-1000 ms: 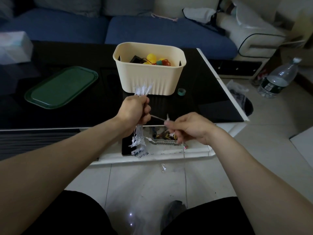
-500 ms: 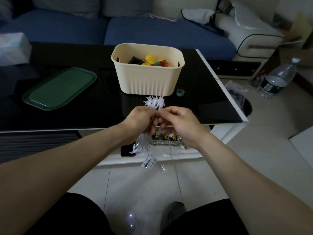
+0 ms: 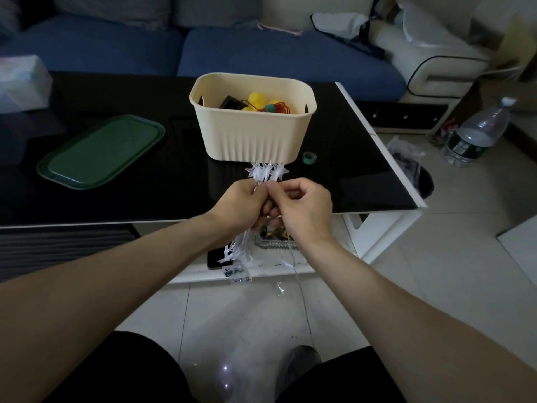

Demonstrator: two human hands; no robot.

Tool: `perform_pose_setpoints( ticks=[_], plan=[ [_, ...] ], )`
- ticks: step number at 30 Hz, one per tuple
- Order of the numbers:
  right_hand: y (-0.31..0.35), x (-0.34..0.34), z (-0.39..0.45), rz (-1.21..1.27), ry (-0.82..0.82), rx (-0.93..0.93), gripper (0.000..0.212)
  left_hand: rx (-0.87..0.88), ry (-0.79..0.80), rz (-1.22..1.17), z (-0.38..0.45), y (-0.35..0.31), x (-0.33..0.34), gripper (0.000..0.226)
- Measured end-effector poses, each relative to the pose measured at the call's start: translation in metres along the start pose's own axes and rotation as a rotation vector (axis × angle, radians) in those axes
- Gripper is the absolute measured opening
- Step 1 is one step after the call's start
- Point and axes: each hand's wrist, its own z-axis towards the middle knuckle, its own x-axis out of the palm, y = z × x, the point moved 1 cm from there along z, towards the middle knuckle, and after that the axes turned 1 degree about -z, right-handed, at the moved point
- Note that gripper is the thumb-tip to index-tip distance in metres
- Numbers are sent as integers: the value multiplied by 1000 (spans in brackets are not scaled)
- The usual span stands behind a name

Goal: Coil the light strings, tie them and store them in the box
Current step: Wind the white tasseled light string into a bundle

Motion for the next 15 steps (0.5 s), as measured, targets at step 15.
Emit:
perform_pose_setpoints(
  ticks=[15],
  plan=[
    [1,12,-1,-490,332,-134,50,-71,-169,69,5,11,-14,45]
  ],
)
